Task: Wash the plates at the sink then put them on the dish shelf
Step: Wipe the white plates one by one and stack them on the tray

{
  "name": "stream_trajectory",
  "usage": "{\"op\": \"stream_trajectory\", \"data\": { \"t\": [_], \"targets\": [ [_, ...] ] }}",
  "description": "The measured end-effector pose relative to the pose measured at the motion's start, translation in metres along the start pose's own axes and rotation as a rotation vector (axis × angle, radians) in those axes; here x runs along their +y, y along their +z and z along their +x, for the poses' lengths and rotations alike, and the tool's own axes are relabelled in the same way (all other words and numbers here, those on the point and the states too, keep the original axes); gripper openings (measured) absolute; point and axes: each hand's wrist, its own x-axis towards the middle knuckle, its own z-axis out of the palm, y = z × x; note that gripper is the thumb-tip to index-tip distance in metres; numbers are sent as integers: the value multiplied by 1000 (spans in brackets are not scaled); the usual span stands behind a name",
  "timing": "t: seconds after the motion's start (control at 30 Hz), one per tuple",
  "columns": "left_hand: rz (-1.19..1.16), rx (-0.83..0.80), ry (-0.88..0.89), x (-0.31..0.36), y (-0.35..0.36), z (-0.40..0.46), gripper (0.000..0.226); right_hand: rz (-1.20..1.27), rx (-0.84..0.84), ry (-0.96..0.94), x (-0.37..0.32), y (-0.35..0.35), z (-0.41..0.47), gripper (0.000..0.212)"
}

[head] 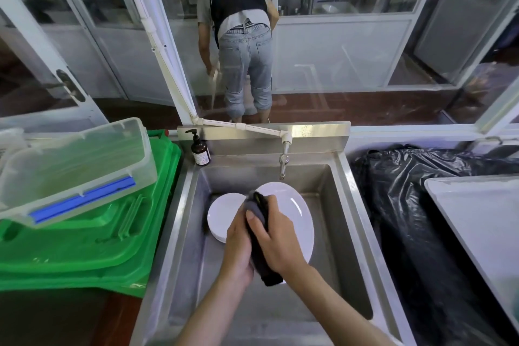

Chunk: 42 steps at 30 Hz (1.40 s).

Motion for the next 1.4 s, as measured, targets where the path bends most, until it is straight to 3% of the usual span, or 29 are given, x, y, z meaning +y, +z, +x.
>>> {"op": "stream_trajectory", "data": {
  "t": [0.07, 0.23, 0.47, 0.63, 0.83, 0.9, 1.0, 1.1, 1.23, 1.3, 1.4],
  "targets": [
    [-26, 5, 8, 0, 3, -1, 30, -26, -21, -23, 1, -8, 7, 15],
    [8, -45, 59, 1, 12, -7, 32, 18, 244, 146, -11, -19, 26, 18],
    [-168, -10, -42, 1, 10, 7, 46, 2, 44, 44, -22, -8, 18, 18],
    [-24, -34, 45, 12, 17, 3, 38, -5, 284, 99, -28, -12, 36, 16],
    [-103, 155, 88, 28, 1, 21, 51, -42, -47, 75, -19, -2, 15, 26],
    [-101, 178, 104, 37, -7, 27, 53, -155, -105, 34, -10, -11, 11, 28],
    [-83, 181, 126, 48, -11, 21, 37, -327, -18, 110, 11, -32, 18, 29],
    [-40, 169, 161, 47, -9, 14, 31, -322, 112, 208, 20, -39, 23, 29],
    [-23, 223, 208, 48, -9, 17, 50, -245, -36, 85, 7, -16, -1, 24],
    [-35, 233, 200, 50, -9, 16, 40, -248, -114, -19, 4, -14, -13, 24],
    [-54, 204, 172, 46, -11, 13, 31, -330, -88, -31, 14, -30, -10, 23]
  ]
}}
